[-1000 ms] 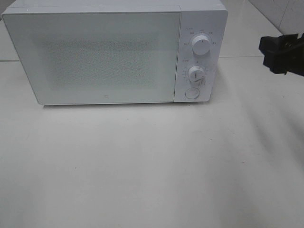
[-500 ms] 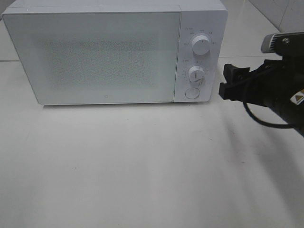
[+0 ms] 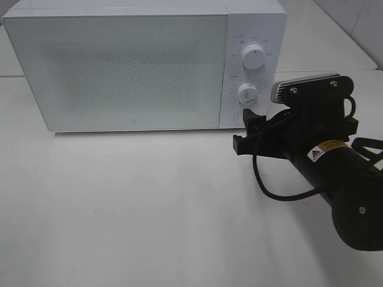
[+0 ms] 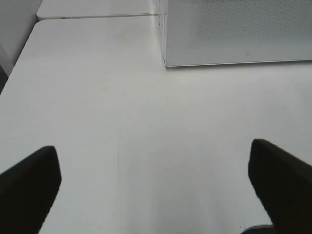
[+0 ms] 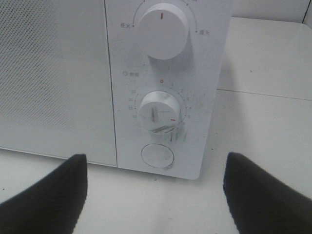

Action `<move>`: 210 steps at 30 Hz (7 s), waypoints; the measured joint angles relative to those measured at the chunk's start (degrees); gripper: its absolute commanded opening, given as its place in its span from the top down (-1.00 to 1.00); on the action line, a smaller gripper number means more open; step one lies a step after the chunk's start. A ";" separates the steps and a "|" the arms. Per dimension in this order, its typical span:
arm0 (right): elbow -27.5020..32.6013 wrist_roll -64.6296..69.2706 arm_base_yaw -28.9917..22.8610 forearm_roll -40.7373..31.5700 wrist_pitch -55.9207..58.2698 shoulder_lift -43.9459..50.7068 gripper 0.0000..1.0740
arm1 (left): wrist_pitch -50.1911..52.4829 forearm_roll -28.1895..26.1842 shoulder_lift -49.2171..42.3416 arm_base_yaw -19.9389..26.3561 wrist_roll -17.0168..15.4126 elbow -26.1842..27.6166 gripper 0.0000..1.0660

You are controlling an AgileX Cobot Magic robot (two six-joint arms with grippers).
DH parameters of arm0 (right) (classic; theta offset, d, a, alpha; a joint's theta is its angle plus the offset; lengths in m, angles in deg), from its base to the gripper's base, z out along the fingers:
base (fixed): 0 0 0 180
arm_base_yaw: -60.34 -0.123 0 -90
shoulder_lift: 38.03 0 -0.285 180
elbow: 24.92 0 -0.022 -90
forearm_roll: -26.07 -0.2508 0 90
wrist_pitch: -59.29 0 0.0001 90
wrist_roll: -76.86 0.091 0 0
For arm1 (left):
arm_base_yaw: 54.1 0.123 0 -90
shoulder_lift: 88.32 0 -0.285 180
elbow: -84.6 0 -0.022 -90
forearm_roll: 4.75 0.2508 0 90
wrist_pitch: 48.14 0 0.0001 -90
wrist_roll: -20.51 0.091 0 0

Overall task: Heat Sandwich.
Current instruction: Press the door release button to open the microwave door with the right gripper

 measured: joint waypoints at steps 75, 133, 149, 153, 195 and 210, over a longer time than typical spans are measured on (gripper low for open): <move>-7.39 89.73 4.07 -4.53 13.92 -3.95 0.98 | 0.00 0.00 0.00 0.00 0.00 0.00 -0.89; -25.95 93.56 11.97 5.90 16.96 -22.06 0.98 | 0.00 0.00 0.00 0.00 0.00 0.00 -0.89; -27.73 93.62 11.29 0.92 15.76 -22.17 0.98 | 0.00 0.00 0.00 0.00 0.00 0.00 -0.89; -29.74 92.88 10.77 -2.75 16.44 -22.98 0.99 | 0.00 0.00 0.00 0.00 0.00 0.00 -0.89; -31.51 88.46 10.49 -5.96 21.03 -22.63 0.99 | 0.00 0.00 0.00 0.00 0.00 0.00 -0.89; -27.85 85.89 9.74 -1.55 26.07 -16.33 0.98 | 0.00 0.00 0.00 0.00 0.00 0.00 -0.89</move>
